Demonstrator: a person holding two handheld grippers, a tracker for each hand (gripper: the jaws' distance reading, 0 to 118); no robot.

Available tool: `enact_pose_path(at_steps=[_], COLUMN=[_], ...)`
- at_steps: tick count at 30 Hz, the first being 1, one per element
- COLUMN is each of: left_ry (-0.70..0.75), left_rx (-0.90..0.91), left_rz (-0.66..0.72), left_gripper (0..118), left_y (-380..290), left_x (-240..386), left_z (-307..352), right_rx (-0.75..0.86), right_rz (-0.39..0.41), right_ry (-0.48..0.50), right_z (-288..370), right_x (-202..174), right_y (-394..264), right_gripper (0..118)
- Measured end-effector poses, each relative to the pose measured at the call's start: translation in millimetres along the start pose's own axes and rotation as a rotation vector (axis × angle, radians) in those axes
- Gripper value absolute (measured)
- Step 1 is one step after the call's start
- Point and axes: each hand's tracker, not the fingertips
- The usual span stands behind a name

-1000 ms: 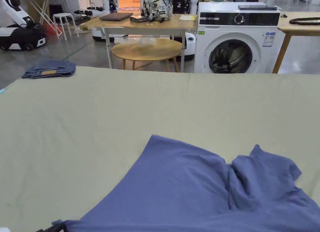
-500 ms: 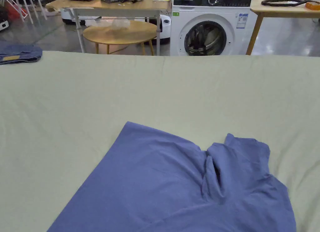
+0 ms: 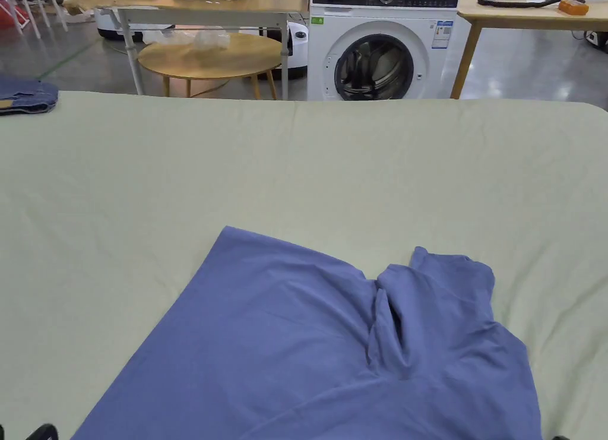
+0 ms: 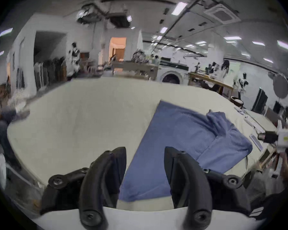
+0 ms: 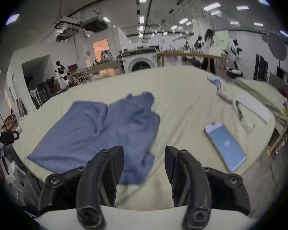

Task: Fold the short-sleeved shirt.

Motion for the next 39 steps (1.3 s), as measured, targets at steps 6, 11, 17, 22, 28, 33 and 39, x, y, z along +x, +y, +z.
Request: enact_pose_path(at_steps=[6, 11, 17, 22, 28, 33, 39], left_ry=[-0.121, -0.147, -0.087, -0.073, -0.02, 0.059, 0.095], left_rx=[0.116, 0.159, 0.146, 0.147, 0.086, -0.001, -0.169], left_rz=[-0.037, -0.069, -0.089, 0.023, 0.16, 0.251, 0.308], left_gripper=[39, 0, 0, 0, 0, 19, 54], left_y=[47, 62, 65, 59, 35, 17, -22], left_x=[34, 53, 55, 29, -12, -30, -52], left_z=[8, 14, 17, 23, 29, 31, 11], right_rx=[0.124, 0.145, 0.145, 0.133, 0.095, 0.056, 0.021], right_rz=[0.09, 0.085, 0.143, 0.165, 0.133, 0.065, 0.082], right_ry=[0.088, 0.098, 0.136, 0.154, 0.161, 0.168, 0.145], right_z=[2, -4, -3, -4, -11, -16, -17], right_x=[-28, -43, -53, -59, -55, -45, -49], right_y=[46, 55, 52, 47, 39, 32, 28], right_gripper=[36, 0, 0, 0, 0, 0, 0])
